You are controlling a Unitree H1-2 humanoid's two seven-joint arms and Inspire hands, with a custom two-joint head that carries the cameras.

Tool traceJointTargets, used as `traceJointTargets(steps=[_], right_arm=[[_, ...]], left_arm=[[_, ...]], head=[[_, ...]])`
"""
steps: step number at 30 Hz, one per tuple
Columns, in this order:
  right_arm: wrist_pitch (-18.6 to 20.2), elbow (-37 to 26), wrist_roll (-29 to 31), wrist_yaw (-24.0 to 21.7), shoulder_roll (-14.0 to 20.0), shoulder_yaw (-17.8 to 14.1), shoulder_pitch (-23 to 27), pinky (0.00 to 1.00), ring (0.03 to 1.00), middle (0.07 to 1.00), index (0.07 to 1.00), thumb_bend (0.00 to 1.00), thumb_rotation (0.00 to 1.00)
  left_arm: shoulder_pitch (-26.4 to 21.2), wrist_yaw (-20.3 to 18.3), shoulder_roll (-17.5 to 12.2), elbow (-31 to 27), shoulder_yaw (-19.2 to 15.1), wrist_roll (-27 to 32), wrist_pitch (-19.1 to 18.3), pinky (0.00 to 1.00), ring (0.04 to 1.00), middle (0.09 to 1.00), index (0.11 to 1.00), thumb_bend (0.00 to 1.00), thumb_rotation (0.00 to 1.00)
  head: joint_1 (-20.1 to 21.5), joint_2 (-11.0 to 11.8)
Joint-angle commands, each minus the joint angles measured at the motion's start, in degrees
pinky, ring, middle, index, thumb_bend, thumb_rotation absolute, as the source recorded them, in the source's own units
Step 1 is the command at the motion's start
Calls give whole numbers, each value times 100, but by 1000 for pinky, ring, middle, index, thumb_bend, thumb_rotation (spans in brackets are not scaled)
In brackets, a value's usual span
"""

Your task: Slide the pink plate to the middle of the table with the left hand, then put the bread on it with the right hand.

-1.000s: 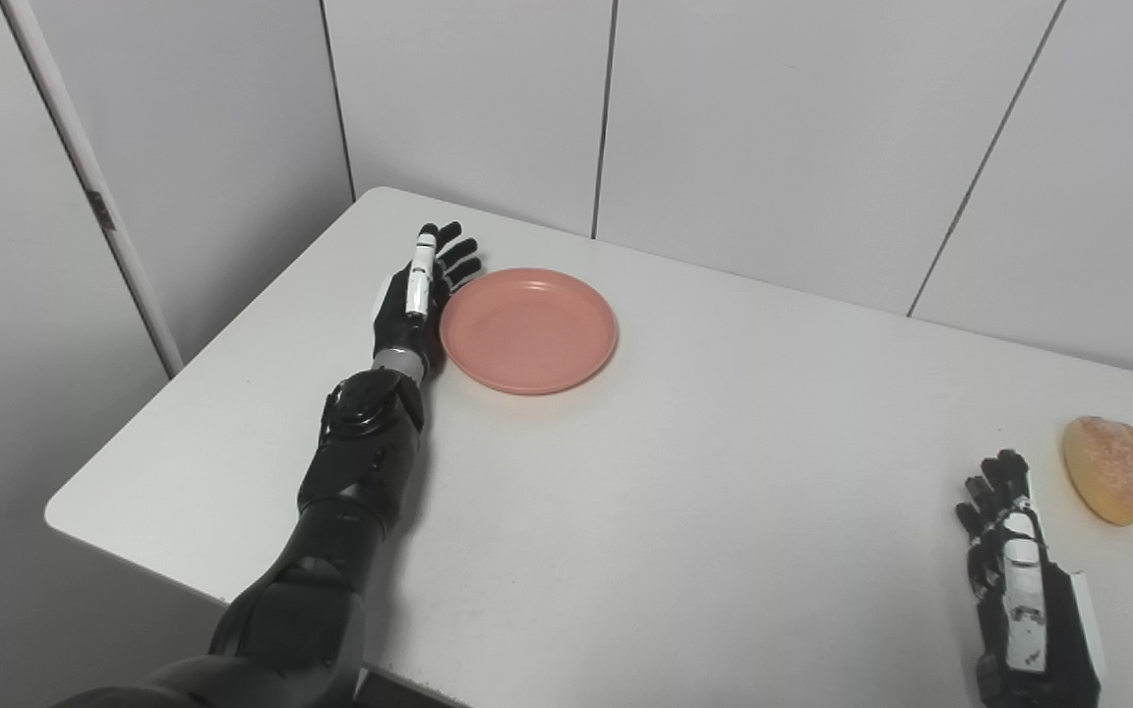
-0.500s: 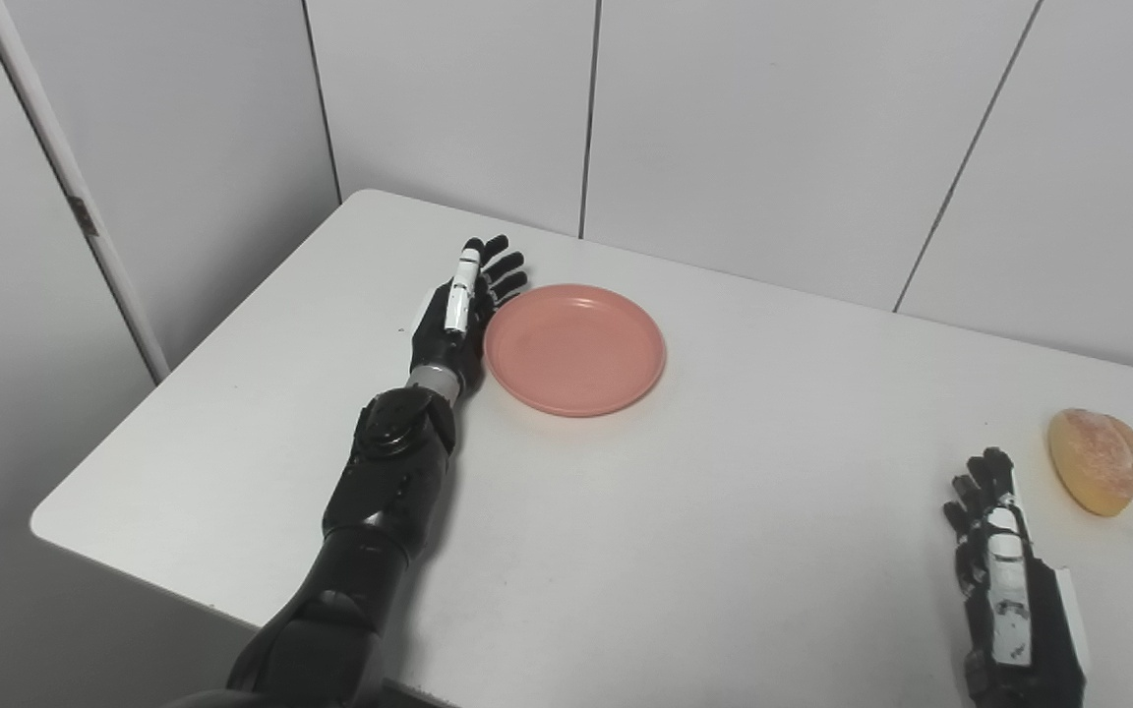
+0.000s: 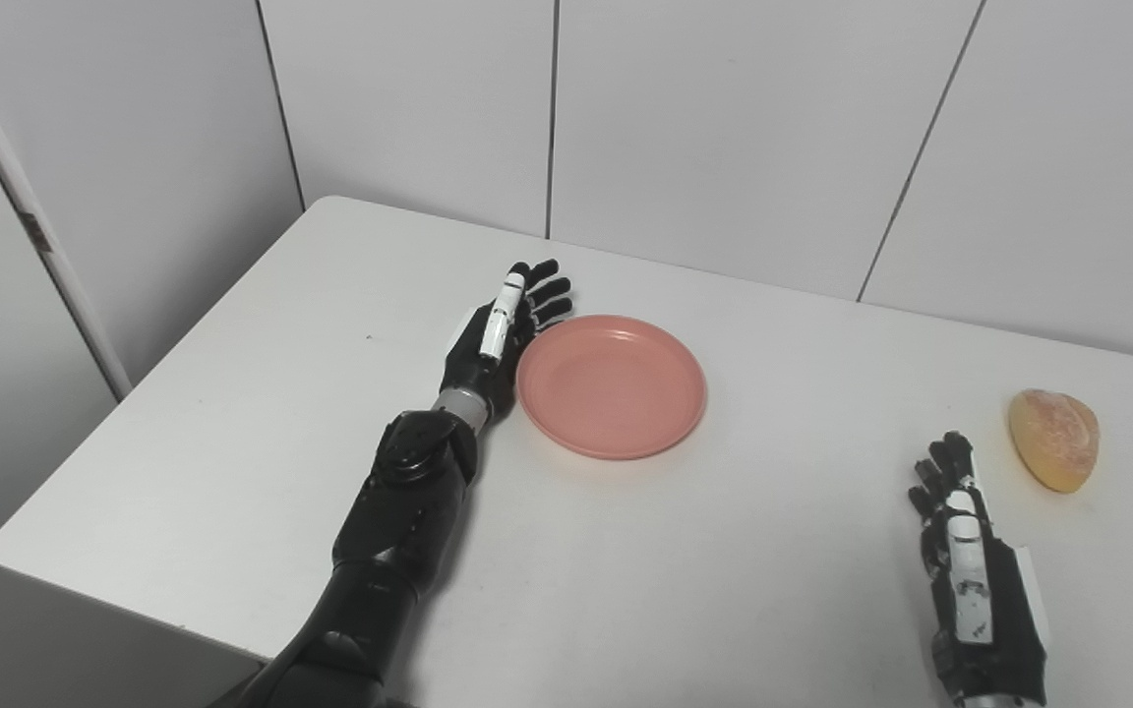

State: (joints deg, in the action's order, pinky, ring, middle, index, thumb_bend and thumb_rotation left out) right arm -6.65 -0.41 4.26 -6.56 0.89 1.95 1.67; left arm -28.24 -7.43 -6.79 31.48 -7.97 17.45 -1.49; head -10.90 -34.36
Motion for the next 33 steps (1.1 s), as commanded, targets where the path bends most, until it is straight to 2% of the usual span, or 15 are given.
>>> traceJointTargets(steps=[1, 15, 18, 26, 33], right_arm=[[-17, 149, 2, 72, -154, 56, -153, 999, 984, 997, 995, 238, 1000], [74, 85, -131, 191, -266, 107, -157, 980, 972, 985, 982, 232, 1000], [1, 133, -178, 222, -283, 119, -147, 969, 967, 979, 975, 234, 1000], [159, 29, -182, 248, -327, 144, -148, 976, 971, 985, 982, 227, 1000], [207, 17, -254, 288, -351, 166, -142, 975, 969, 984, 980, 225, 1000]], left_arm=[[51, -63, 119, -108, 88, -57, -189, 841, 852, 855, 838, 369, 1000], [319, -143, 394, -722, 548, -335, -567, 874, 879, 869, 857, 331, 1000], [377, -169, 462, -768, 654, -416, -525, 882, 882, 873, 862, 331, 1000], [476, -119, 734, -745, 739, -545, -378, 875, 871, 868, 858, 327, 1000], [580, -291, 766, -705, 869, -613, -227, 885, 880, 884, 872, 343, 1000]], head=[[20, -7], [318, -124], [415, -134], [584, -201], [716, -251]])
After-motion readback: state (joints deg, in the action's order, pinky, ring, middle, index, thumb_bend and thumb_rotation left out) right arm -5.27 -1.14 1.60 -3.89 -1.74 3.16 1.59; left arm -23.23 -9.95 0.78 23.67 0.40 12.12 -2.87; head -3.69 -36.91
